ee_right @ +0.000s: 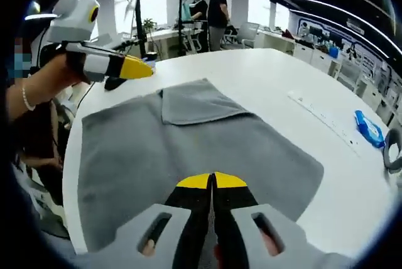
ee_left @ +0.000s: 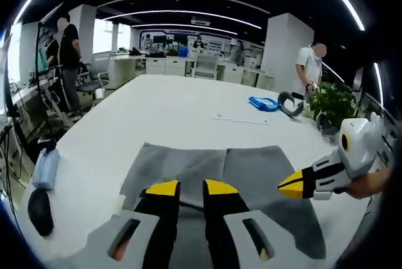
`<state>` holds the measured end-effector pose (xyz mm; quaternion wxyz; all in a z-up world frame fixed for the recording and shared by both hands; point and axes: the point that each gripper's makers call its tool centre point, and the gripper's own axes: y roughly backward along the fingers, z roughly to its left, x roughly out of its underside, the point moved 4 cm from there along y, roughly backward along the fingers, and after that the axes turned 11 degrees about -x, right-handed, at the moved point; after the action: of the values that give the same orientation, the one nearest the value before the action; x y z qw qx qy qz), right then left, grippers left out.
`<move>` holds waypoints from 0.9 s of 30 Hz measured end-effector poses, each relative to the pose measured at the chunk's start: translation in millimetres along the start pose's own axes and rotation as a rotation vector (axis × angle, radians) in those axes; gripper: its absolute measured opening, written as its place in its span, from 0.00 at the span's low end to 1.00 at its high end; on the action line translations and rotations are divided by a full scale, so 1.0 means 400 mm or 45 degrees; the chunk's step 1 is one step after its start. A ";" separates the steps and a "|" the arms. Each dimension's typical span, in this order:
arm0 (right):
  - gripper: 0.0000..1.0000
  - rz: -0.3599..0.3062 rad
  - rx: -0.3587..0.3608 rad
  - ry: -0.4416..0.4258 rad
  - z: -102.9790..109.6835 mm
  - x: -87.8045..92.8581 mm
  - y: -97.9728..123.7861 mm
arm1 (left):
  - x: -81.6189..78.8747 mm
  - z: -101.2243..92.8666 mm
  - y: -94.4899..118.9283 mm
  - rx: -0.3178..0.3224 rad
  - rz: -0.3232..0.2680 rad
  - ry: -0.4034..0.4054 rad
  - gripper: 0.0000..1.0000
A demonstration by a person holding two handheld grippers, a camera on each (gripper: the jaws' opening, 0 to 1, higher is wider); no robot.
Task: Fold the towel on the table until its edges align and the towel forms a compact rectangular stack.
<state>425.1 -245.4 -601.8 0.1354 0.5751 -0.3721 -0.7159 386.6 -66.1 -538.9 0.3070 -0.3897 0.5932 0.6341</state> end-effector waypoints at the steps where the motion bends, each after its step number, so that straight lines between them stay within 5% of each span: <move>1: 0.00 0.019 -0.004 0.017 -0.001 0.011 -0.002 | 0.009 -0.002 0.005 -0.005 0.006 0.001 0.15; 6: 0.00 0.090 -0.017 0.024 -0.005 0.048 -0.008 | 0.078 -0.024 0.059 -0.029 0.075 0.126 0.14; 9: 0.00 0.159 -0.012 0.046 -0.011 0.083 -0.016 | 0.152 -0.046 0.096 -0.073 0.174 0.193 0.14; 12: 0.00 0.132 -0.015 0.009 -0.015 0.081 -0.010 | 0.196 -0.055 0.107 -0.090 0.199 0.187 0.14; 23: 0.00 0.078 -0.043 -0.195 -0.027 0.089 -0.010 | 0.258 -0.079 0.114 -0.167 0.258 0.250 0.14; 27: 0.00 0.096 -0.024 -0.123 -0.018 0.091 -0.008 | 0.301 -0.100 0.103 -0.159 0.365 0.139 0.13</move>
<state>421.5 -268.4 -630.9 0.1495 0.5240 -0.3929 -0.7408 295.7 -119.0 -620.8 0.1560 -0.3532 0.6180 0.6848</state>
